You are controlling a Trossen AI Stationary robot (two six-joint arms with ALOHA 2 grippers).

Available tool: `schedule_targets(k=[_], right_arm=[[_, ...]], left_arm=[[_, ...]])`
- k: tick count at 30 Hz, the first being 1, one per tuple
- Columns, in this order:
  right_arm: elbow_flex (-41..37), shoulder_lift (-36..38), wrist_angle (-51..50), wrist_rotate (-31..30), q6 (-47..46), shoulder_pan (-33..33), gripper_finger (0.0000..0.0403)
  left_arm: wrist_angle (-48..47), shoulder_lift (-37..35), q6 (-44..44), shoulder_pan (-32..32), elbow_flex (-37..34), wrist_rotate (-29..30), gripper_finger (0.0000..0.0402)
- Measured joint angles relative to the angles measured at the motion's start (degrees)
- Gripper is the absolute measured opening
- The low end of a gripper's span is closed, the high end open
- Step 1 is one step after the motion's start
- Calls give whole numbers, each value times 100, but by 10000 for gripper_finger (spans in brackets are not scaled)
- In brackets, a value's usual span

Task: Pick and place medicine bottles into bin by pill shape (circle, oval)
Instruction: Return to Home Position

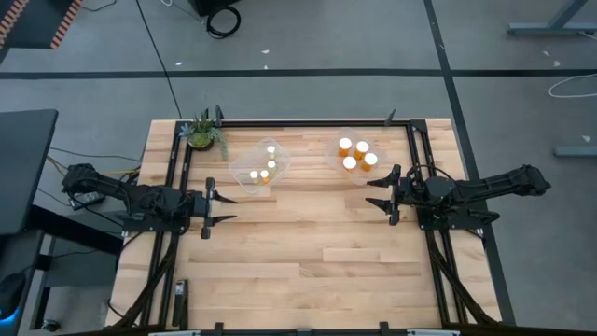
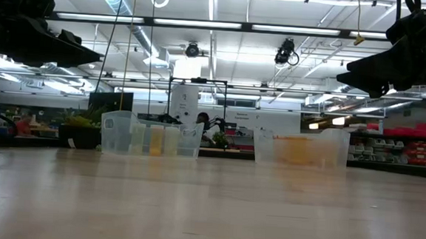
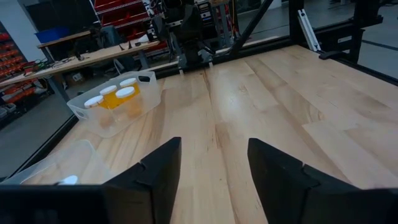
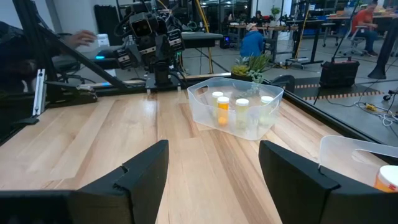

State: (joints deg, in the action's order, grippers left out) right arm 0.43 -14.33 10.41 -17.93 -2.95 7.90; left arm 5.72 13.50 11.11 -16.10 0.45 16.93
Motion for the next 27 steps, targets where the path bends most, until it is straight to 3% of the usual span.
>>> schedule_targets(k=[27], right_arm=[[0,1,-1,1,0,0,257]], left_arm=[[0,0,0,0,-1,0,190]])
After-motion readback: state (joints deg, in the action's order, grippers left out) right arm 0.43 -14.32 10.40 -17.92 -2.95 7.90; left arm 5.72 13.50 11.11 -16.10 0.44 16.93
